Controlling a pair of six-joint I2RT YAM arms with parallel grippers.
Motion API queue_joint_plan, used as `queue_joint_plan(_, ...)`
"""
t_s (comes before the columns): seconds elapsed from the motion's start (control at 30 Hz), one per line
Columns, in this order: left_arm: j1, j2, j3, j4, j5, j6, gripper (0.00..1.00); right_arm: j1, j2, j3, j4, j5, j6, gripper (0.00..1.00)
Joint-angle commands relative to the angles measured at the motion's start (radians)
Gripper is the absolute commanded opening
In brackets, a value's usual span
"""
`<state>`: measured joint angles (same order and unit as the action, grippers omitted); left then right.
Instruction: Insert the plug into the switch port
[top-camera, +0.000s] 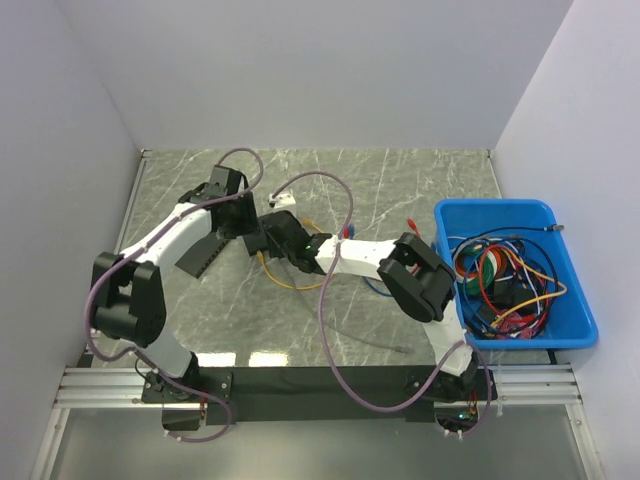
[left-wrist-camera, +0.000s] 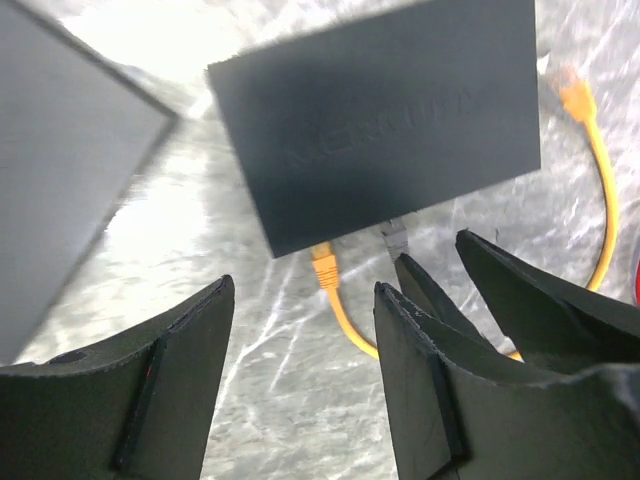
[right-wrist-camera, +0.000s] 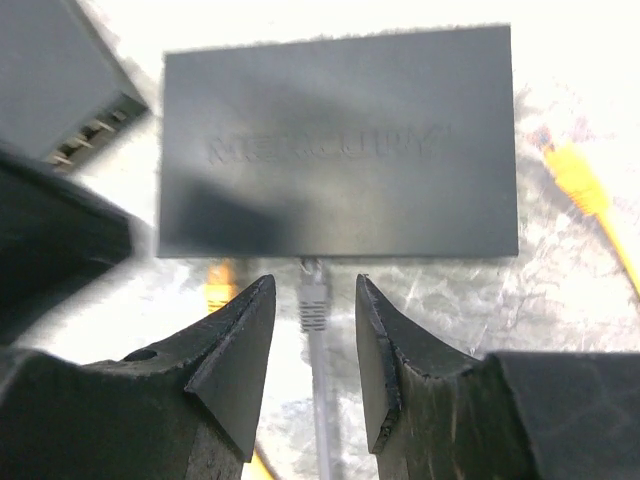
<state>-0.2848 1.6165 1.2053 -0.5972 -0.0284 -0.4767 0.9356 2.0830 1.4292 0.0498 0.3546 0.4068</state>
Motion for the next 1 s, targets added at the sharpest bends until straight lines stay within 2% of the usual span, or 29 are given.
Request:
queue_joint_plan(0.0,0.001,-0.078,-0.006,-0.012,-0.143,-0.011,0.64,-0.003,0.044,0.051,-0.022,0.01,0.023,0.45)
queue_joint_plan(0.1,0.007,-0.119,-0.01,-0.01,-0.201,-0.022,0.64,-0.004,0.06,0.065,-0.039,0.009,0.027,0.45)
queue_joint_plan(0.33,0.033,-0.171,-0.021,-0.001,-0.217,-0.042,0.63,0.0,0.089,0.051,-0.033,-0.016,0.049,0.43)
queue_joint_plan(0.43,0.038,-0.188,-0.027,0.008,-0.212,-0.04,0.63,0.0,0.117,0.083,-0.063,-0.013,0.061,0.3)
queue_joint_plan(0.47,0.038,-0.188,-0.026,0.005,-0.209,-0.04,0.63,-0.001,0.124,0.114,-0.074,-0.005,0.064,0.21)
queue_joint_plan(0.57,0.039,-0.178,-0.021,0.001,-0.203,-0.039,0.63,-0.001,0.186,0.231,-0.184,0.017,0.096,0.12)
queue_joint_plan(0.7,0.041,-0.175,-0.021,-0.001,-0.193,-0.039,0.62,-0.001,0.256,0.347,-0.326,0.04,0.127,0.06)
queue_joint_plan(0.87,0.041,-0.182,-0.024,0.002,-0.189,-0.04,0.62,-0.033,0.253,0.388,-0.361,0.034,0.185,0.0)
queue_joint_plan(0.97,0.042,-0.181,-0.024,0.004,-0.188,-0.04,0.62,-0.093,0.244,0.419,-0.381,-0.009,0.222,0.0)
